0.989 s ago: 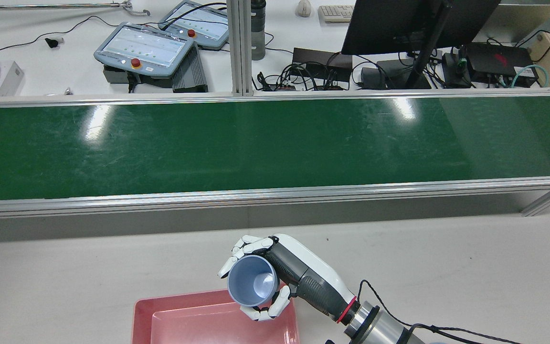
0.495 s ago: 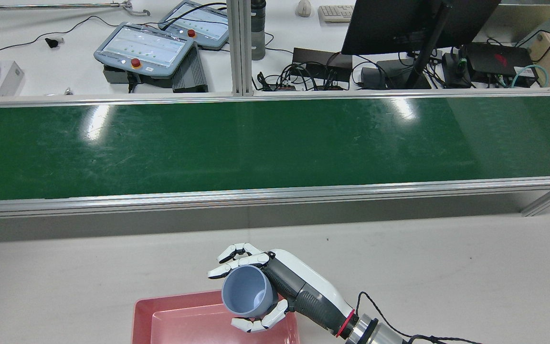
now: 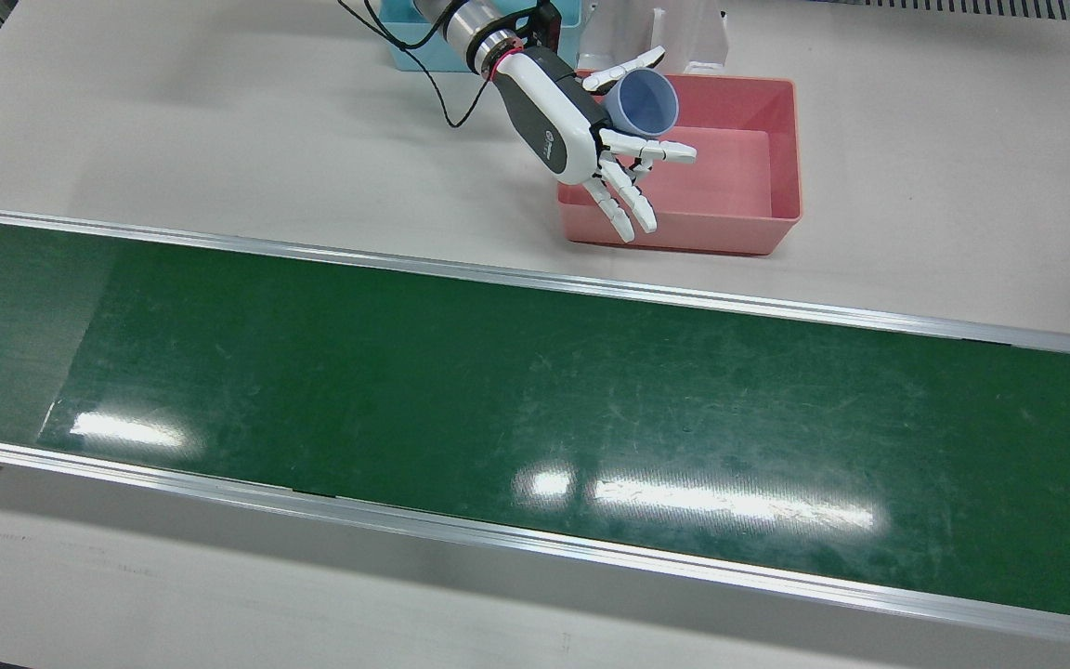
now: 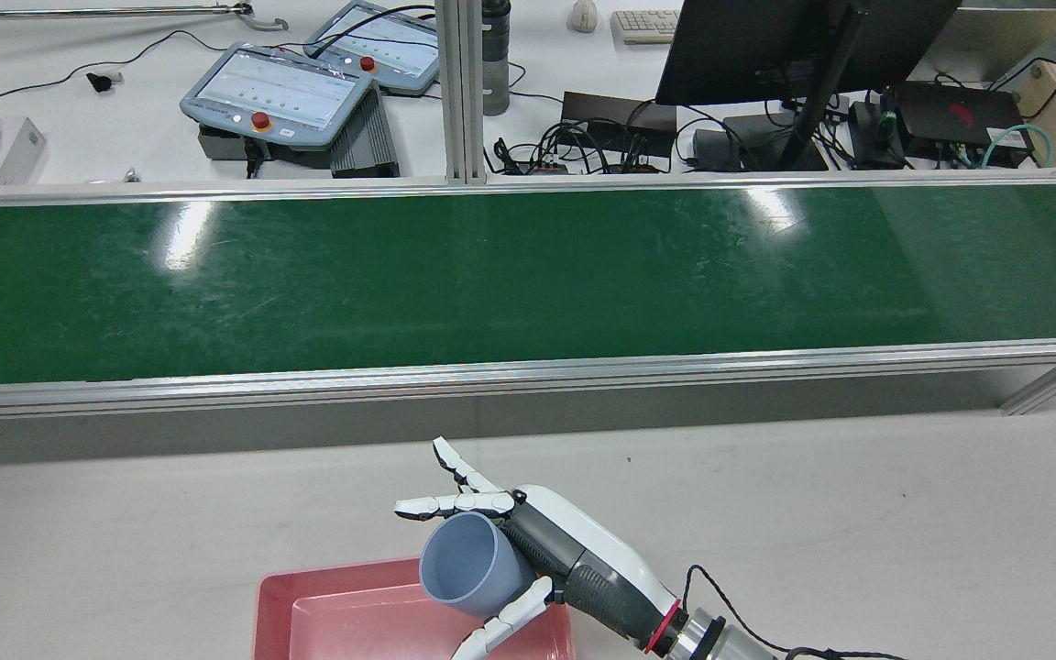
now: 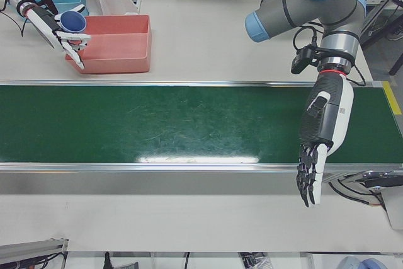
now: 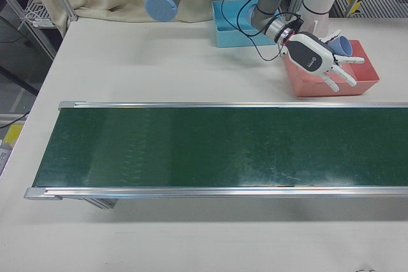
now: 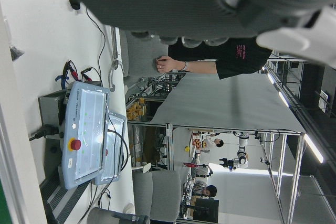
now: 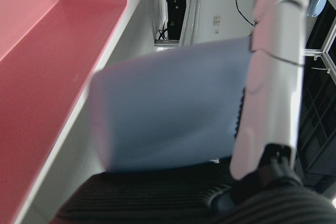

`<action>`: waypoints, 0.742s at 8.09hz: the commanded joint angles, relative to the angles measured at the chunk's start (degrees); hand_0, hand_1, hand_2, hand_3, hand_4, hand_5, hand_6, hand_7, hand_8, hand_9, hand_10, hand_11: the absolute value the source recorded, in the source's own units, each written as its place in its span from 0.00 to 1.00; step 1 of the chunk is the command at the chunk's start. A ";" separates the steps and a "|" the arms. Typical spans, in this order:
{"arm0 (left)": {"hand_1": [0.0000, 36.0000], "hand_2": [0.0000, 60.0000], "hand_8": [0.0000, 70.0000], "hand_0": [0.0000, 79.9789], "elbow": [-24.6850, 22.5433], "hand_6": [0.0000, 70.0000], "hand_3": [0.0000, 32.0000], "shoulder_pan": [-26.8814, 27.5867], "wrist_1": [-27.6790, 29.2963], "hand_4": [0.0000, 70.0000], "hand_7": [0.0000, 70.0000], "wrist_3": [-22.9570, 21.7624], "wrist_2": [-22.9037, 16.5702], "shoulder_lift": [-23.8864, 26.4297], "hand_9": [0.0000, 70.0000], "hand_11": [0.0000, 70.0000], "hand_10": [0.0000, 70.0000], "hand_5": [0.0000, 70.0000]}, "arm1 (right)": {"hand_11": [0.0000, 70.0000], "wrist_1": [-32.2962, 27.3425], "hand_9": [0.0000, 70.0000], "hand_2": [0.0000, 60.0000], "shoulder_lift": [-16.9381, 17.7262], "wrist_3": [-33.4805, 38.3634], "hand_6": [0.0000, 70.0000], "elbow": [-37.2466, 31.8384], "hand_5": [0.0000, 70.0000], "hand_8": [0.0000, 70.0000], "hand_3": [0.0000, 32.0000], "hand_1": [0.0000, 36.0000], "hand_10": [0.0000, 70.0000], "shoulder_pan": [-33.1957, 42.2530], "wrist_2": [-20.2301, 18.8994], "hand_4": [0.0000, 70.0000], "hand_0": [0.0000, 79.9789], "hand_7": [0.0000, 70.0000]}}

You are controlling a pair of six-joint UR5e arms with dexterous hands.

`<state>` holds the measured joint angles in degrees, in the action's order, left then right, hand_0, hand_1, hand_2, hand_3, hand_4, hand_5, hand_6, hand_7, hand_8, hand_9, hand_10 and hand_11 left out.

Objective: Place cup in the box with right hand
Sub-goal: 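Lower the cup into the pink tray and open the right hand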

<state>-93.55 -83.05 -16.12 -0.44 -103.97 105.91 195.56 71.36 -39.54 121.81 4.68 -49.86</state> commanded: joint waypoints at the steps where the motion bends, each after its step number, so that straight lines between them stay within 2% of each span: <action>1: 0.00 0.00 0.00 0.00 0.03 0.00 0.00 -0.01 0.03 0.00 0.00 0.00 0.00 0.00 0.00 0.00 0.00 0.00 | 0.02 0.00 0.00 0.00 2.37 0.86 0.02 1.58 0.08 0.00 0.00 0.27 0.00 0.07 -0.32 0.15 0.78 0.00; 2: 0.00 0.00 0.00 0.00 0.03 0.00 0.00 0.08 0.03 0.00 0.00 0.00 0.00 0.00 0.00 0.00 0.00 0.00 | 0.02 -0.09 0.00 0.00 2.38 0.78 0.03 1.68 0.08 0.00 0.00 0.23 0.00 0.07 -0.50 0.19 0.80 0.00; 3: 0.00 0.00 0.00 0.00 0.03 0.00 0.00 -0.01 0.03 0.00 0.00 0.00 0.00 0.00 0.00 0.00 0.00 0.00 | 0.03 0.00 0.00 0.00 2.56 0.95 0.03 1.94 0.08 0.00 0.00 0.27 0.00 0.16 -0.58 0.18 0.79 0.00; 4: 0.00 0.00 0.00 0.00 0.03 0.00 0.00 -0.01 0.03 0.00 0.00 0.00 0.00 0.00 0.00 0.00 0.00 0.00 | 0.03 0.26 0.00 0.00 4.91 1.48 0.03 4.47 0.08 0.00 0.00 0.29 0.00 0.76 -1.11 0.17 0.77 0.01; 5: 0.00 0.00 0.00 0.00 0.03 0.00 0.00 -0.01 0.03 0.00 0.00 0.00 0.00 0.00 0.00 0.00 0.00 0.00 | 0.03 0.35 0.00 0.00 11.81 2.09 0.04 10.06 0.08 0.00 0.00 0.40 0.00 1.21 -1.29 0.11 0.74 0.02; 6: 0.00 0.00 0.00 0.00 0.03 0.00 0.00 -0.01 0.03 0.00 0.00 0.00 0.00 0.00 0.00 0.00 0.00 0.00 | 0.04 0.61 0.00 0.00 18.23 3.31 0.04 14.55 0.08 0.00 0.00 0.27 0.01 5.39 -3.81 0.26 0.77 0.05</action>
<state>-93.51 -83.04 -16.08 -0.44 -103.97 105.91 195.76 77.97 -38.02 127.45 5.41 -50.85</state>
